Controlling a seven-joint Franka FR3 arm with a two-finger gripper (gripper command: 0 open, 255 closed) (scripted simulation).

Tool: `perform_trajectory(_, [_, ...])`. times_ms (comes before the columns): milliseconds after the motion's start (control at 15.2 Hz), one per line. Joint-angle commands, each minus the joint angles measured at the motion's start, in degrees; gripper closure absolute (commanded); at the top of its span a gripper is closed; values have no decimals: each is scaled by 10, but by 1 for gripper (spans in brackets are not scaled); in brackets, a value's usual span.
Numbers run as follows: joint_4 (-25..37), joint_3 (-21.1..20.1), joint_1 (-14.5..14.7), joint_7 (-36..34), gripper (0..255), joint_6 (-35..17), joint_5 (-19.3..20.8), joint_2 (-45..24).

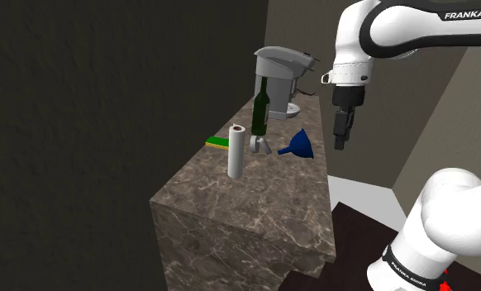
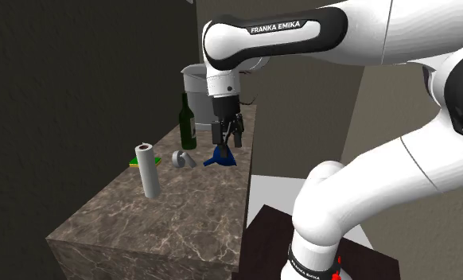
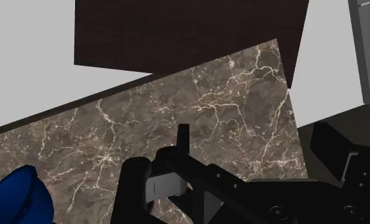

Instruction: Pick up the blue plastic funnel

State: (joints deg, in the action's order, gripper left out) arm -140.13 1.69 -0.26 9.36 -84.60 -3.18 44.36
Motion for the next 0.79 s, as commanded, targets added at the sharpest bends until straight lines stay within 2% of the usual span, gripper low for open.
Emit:
perform_trajectory(0, [0,0,0,0,0,0,0,0])
perform_trajectory(726, [66,66,-6,167,0,-109,116,-218])
